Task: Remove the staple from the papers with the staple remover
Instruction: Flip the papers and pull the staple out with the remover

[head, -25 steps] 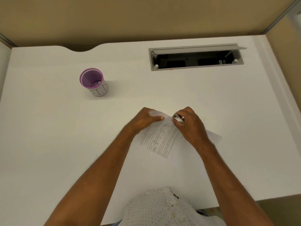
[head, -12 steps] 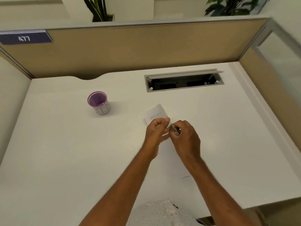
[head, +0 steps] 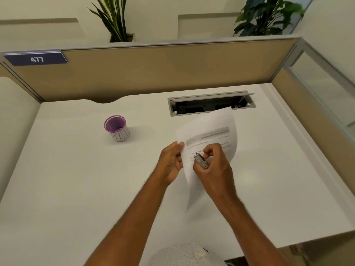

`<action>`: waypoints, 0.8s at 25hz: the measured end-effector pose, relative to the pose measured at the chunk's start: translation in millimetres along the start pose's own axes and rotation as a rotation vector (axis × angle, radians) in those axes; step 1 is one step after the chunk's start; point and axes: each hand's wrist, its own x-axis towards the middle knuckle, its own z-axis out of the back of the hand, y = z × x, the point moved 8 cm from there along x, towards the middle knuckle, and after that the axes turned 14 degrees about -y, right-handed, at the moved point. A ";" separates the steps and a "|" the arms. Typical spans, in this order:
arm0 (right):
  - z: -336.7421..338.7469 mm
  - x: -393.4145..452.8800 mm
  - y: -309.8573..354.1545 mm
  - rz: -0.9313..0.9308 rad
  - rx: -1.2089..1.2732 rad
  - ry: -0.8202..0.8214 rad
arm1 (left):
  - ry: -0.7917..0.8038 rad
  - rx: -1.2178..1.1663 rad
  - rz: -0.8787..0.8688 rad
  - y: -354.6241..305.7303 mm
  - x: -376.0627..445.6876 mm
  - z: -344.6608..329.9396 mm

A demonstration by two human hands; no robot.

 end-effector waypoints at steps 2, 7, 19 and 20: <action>-14.5 -0.5 -20.3 -0.106 0.005 0.056 | -0.150 0.130 0.018 8.8 20.5 35.6; -84.2 -8.0 -67.6 -0.237 0.004 0.264 | -0.352 0.351 0.043 44.2 60.9 89.1; -164.7 -22.5 -105.8 -0.218 0.042 0.274 | -0.228 0.209 0.201 84.9 96.7 108.2; -166.8 -22.7 -106.5 -0.211 0.041 0.272 | -0.239 0.209 0.194 86.5 97.3 109.9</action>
